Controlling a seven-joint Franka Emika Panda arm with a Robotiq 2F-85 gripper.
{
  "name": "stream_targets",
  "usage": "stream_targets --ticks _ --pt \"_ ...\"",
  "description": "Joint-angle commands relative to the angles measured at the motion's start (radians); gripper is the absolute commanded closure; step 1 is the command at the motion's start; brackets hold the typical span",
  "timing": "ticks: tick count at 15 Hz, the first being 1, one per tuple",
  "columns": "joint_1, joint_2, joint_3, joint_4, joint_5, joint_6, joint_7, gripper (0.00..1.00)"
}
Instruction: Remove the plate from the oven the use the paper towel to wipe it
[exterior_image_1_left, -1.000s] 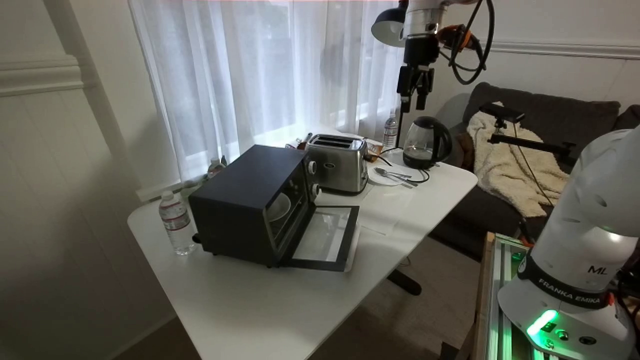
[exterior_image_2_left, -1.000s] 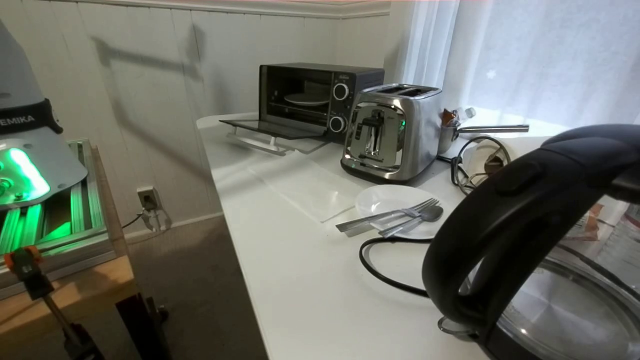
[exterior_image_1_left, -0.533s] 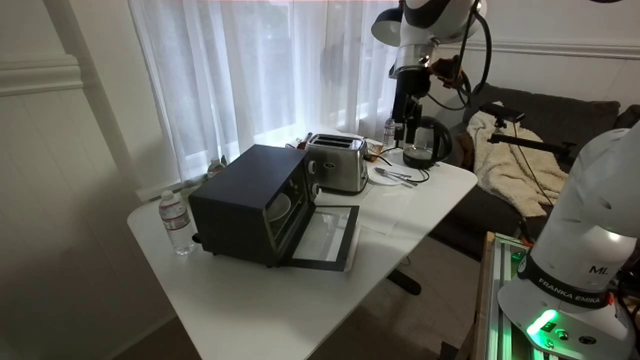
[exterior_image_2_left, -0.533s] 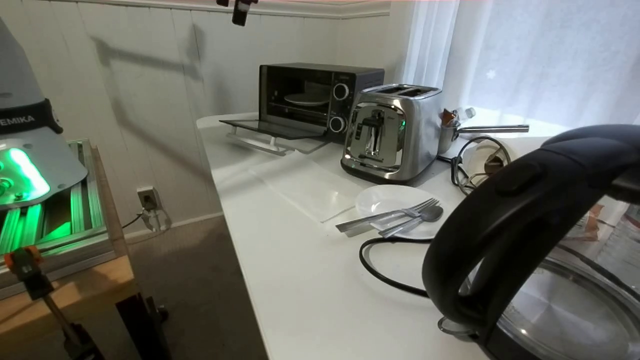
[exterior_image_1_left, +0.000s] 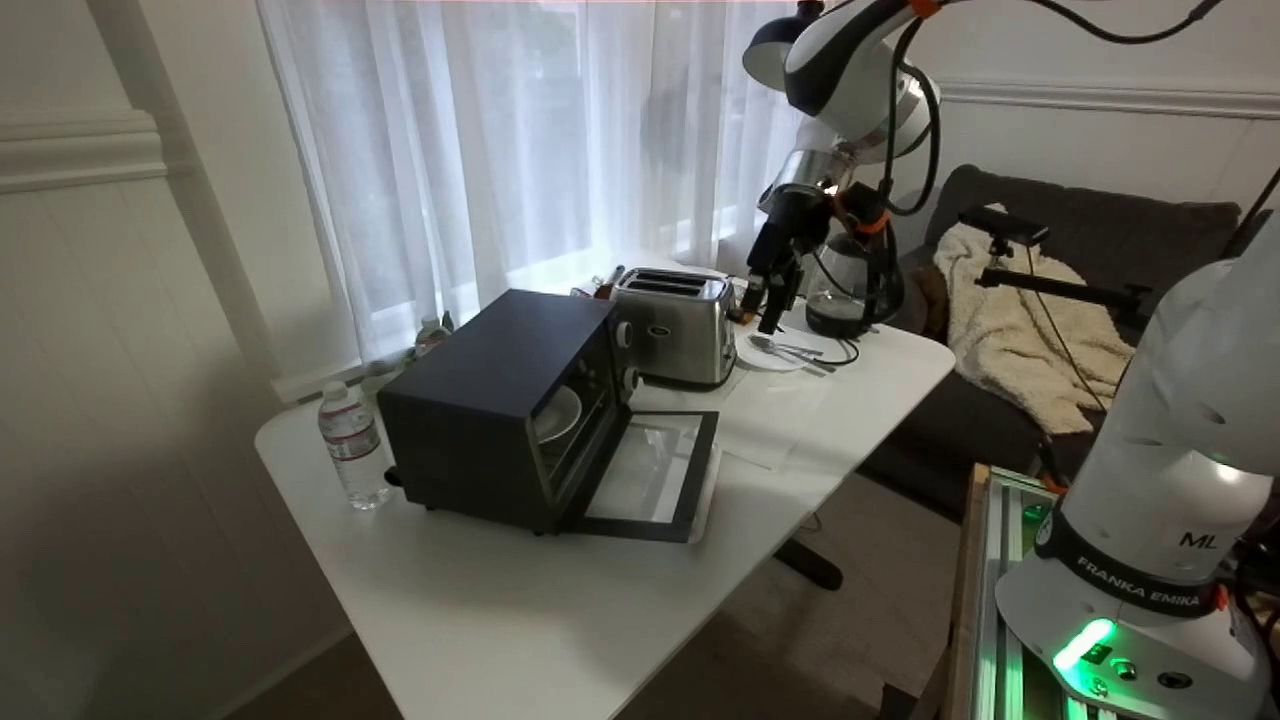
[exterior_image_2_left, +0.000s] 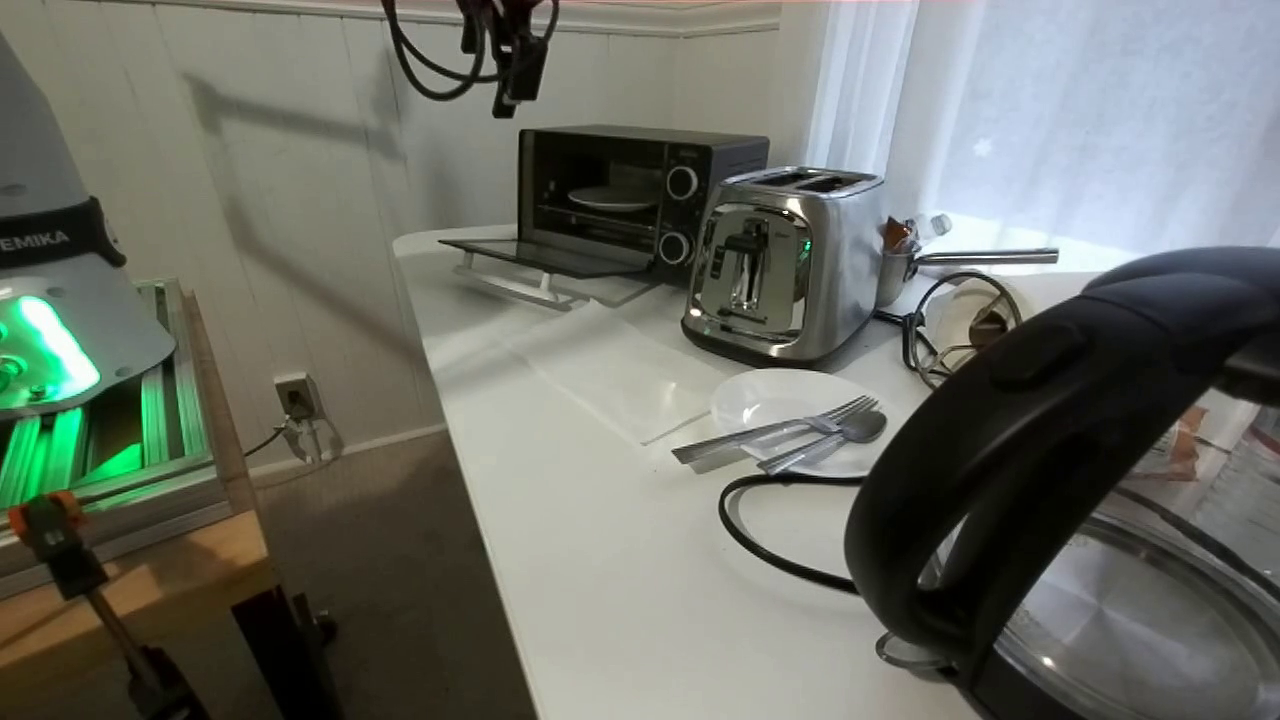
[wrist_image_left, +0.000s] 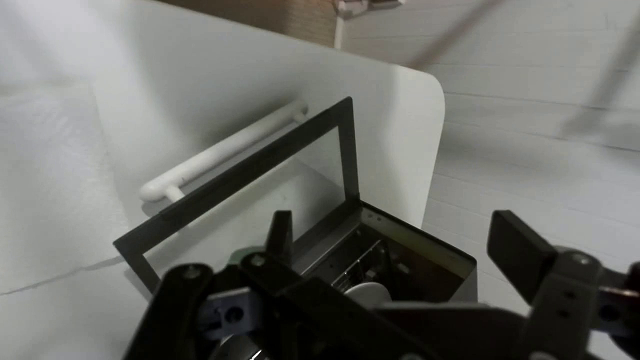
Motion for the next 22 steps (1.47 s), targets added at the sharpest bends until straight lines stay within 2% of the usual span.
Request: stream_targets --ticks 1,5,6,7,10,15,17,22 --pt "-0.002 0.111 0.004 0.020 0.216 0.051 -0.113 0.00" --pt "-0.022 0.257 0.039 0.066 0.361 0.069 -0.270 0.00" --pt "-0.028 0.297 0.048 0.094 0.322 0.027 -0.276 0.00" --pt "-0.037 0.214 0.052 0.036 0.303 0.065 -0.231 0.00" --pt "-0.040 0.292 0.067 0.076 0.301 0.055 -0.258 0.00" --pt "-0.042 0.302 0.068 0.091 0.301 0.051 -0.258 0.00" --pt "-0.045 0.353 0.082 0.120 0.379 0.011 -0.267 0.00" --pt "-0.051 0.448 0.126 0.166 0.581 0.032 -0.277 0.00"
